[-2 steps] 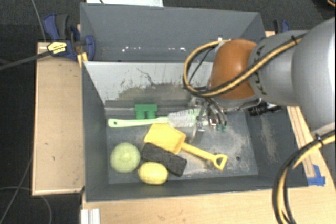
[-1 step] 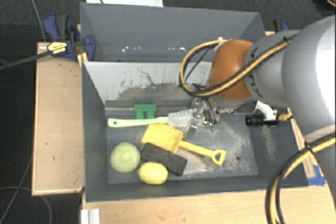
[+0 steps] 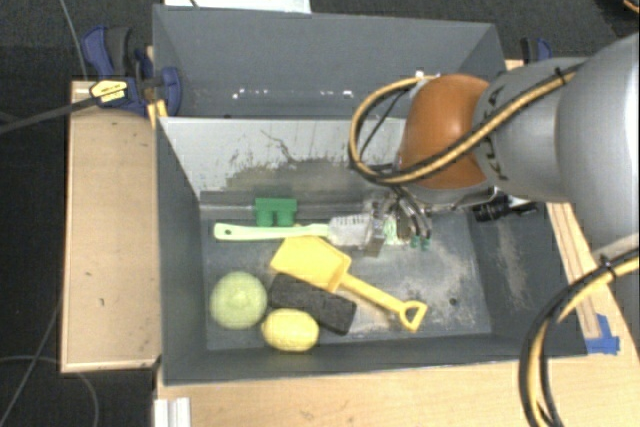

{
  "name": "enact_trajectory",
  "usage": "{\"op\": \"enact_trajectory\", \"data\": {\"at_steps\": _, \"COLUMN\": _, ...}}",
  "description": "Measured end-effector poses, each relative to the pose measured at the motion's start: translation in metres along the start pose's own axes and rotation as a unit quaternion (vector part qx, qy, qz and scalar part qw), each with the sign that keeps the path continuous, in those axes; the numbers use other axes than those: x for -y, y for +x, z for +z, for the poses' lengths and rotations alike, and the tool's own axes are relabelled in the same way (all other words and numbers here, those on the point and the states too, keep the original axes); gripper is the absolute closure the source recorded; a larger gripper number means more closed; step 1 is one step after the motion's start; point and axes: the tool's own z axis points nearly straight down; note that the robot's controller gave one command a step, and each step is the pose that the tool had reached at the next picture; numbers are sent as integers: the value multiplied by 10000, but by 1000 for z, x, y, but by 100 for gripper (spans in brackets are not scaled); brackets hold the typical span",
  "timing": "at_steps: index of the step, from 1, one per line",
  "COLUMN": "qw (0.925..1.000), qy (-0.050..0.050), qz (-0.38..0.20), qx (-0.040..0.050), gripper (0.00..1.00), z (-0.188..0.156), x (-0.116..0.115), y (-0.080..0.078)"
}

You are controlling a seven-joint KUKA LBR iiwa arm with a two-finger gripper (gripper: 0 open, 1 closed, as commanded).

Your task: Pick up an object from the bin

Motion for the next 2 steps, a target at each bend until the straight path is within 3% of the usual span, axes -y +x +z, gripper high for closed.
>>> {"op": "enact_trajectory", "data": {"at_steps": 2, "qw": 10000, "qy": -1, "qz": -2, "qx": -6, "gripper": 100, "z": -8, "x": 0, "y": 1}}
